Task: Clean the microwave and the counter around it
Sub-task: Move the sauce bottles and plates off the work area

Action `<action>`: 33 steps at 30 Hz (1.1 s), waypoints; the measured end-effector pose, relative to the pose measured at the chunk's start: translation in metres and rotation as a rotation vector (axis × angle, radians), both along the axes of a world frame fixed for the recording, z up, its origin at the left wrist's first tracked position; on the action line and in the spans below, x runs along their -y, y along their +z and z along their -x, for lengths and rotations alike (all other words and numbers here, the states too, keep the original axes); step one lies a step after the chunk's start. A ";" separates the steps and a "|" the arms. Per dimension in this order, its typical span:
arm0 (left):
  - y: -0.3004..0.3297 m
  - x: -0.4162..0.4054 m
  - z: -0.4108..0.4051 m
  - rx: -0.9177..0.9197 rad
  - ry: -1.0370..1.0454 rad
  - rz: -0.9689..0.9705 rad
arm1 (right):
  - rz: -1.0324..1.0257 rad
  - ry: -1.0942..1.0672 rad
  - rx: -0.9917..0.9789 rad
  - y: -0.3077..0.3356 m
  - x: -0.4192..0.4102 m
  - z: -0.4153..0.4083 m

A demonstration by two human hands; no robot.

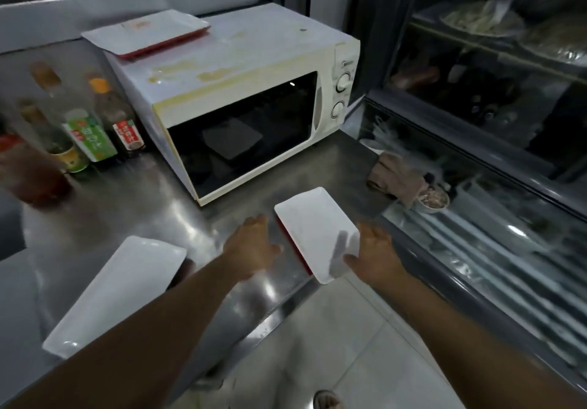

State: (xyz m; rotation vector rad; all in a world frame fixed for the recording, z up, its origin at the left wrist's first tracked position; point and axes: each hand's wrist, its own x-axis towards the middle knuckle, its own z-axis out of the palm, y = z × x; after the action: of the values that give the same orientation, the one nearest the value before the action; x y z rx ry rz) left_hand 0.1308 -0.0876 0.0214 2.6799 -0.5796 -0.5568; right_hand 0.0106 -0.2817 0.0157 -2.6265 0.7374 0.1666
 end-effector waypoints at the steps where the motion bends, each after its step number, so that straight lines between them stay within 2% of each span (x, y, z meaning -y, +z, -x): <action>1: 0.000 0.008 -0.004 0.014 0.011 0.005 | -0.009 0.002 0.000 -0.004 0.005 -0.001; 8: -0.030 0.070 -0.043 0.038 0.102 -0.060 | -0.180 0.055 0.021 -0.039 0.049 -0.014; 17: -0.054 0.092 -0.054 0.070 0.277 -0.064 | -0.331 0.118 0.117 -0.046 0.067 -0.023; 25: -0.051 0.071 -0.040 0.099 0.520 0.020 | -0.379 0.136 0.212 -0.047 0.075 -0.034; 33: -0.010 0.016 -0.014 0.166 0.664 0.121 | -0.312 0.278 0.278 -0.013 0.053 -0.058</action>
State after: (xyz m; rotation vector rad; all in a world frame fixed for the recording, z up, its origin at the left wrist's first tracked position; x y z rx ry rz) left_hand 0.1448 -0.1040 0.0110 2.5941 0.2417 -0.1082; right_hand 0.0689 -0.3343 0.0030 -2.3725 0.2296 -0.0069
